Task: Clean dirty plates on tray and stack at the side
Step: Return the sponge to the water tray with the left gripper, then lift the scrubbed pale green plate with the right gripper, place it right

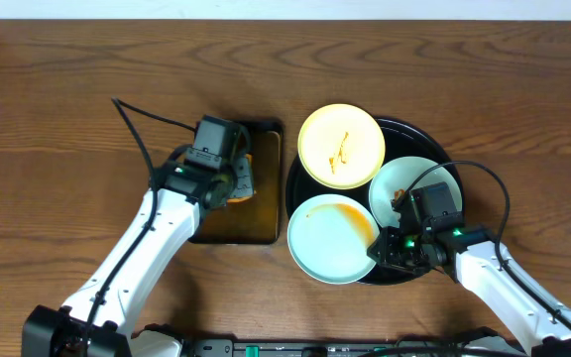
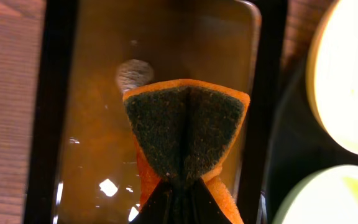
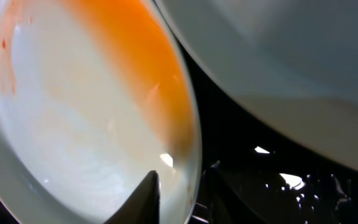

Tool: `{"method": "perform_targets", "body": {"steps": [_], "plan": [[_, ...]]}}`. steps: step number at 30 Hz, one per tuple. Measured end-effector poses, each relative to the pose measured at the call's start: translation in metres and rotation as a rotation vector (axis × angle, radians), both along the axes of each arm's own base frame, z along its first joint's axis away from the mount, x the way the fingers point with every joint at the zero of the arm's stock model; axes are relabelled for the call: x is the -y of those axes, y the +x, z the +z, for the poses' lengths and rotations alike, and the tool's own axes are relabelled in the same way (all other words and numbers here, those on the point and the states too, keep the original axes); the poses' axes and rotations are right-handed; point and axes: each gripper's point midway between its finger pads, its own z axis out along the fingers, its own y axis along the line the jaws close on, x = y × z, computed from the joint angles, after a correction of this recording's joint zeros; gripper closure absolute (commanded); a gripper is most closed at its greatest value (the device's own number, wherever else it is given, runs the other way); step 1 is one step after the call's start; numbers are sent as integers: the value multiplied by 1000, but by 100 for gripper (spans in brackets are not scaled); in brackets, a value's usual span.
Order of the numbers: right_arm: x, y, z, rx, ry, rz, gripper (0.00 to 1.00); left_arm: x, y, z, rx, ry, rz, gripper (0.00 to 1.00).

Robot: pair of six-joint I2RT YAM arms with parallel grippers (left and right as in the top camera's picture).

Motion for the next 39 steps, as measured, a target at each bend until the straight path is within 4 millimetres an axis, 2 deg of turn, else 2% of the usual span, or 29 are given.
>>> {"method": "perform_targets", "body": {"steps": [9,19,23,25,26,28,32,39], "plan": [[1,11,-9,1,-16,-49,99,-3,-2,-7,-23,10,8,92],[0,24,-5,66,-14,-41,99,-3,-2,-7,-23,11,8,92],[5,30,6,139,-44,-20,99,-3,-2,-7,-24,11,8,92],[9,38,18,203,-72,-10,99,-3,-2,-7,-24,11,8,92],[13,50,34,279,-102,-3,99,-3,-2,-7,-24,11,8,92],[24,57,50,329,-176,6,99,-3,-2,-7,-24,11,8,92],[44,57,65,327,-311,32,99,-4,-2,-7,-24,11,8,92],[64,56,81,311,-436,42,99,-4,-2,-7,-24,11,8,92]]}}
